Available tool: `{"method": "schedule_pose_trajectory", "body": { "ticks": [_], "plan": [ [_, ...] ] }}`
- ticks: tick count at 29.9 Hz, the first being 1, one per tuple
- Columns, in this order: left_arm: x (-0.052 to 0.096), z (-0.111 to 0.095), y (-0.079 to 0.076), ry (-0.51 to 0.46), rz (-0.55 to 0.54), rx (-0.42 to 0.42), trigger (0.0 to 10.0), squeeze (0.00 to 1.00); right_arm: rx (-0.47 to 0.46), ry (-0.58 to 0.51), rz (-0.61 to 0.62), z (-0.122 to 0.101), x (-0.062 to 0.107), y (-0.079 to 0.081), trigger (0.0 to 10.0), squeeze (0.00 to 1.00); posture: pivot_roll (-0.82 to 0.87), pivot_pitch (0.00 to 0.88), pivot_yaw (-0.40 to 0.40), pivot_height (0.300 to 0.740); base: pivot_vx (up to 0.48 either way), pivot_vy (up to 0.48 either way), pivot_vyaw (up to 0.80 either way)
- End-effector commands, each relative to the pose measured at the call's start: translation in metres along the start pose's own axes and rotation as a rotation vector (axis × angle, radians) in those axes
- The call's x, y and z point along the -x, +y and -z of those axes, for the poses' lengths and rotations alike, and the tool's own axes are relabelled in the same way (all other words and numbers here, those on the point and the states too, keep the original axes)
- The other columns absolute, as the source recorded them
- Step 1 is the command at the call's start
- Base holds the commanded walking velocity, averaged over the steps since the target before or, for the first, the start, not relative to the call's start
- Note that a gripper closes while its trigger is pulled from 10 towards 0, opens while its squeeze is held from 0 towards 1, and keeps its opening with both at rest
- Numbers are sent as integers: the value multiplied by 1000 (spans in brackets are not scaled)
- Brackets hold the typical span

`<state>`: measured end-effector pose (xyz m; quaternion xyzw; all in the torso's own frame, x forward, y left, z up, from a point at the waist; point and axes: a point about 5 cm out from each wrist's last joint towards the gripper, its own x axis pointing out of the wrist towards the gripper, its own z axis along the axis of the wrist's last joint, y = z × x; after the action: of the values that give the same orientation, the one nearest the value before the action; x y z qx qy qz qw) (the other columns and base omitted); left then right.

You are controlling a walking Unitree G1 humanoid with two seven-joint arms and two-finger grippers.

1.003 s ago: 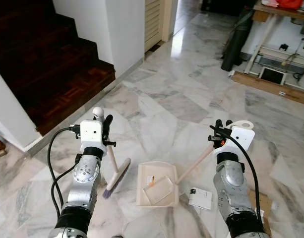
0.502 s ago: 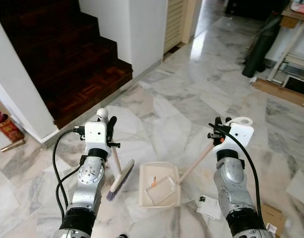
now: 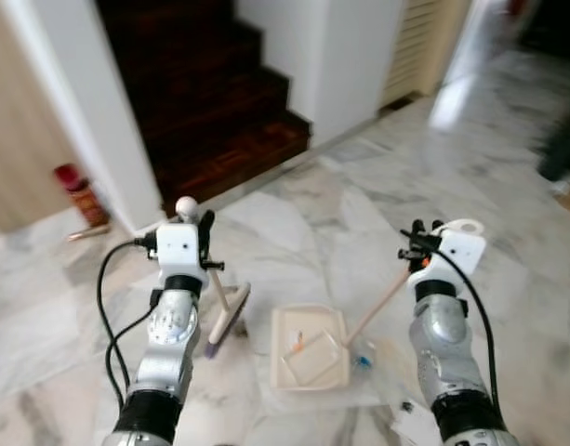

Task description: Sweep floor

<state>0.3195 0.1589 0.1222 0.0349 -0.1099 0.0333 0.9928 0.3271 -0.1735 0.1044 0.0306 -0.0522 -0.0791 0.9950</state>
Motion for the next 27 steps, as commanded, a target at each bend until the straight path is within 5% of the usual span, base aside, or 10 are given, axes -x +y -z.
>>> {"method": "schedule_pose_trajectory", "body": {
  "ticks": [1, 14, 27],
  "plan": [
    [-4, -11, -3, -47, -2, -4, 10000, 0, -27, -55, 12, -12, -3, -1, 10000, 0, 52, 0, -41, 740, 0, 0, 800],
    [2, -6, -4, -18, -13, 9, 10000, 0, -33, -39, 3, -8, 1, 1, 10000, 0, 52, 0, -40, 740, 0, 0, 769],
    [5, -5, -2, 0, -42, 23, 10000, 0, -80, 15, -14, -2, 1, 7, 10000, 0, 62, 0, -54, 740, 0, 83, 0]
  ]
}}
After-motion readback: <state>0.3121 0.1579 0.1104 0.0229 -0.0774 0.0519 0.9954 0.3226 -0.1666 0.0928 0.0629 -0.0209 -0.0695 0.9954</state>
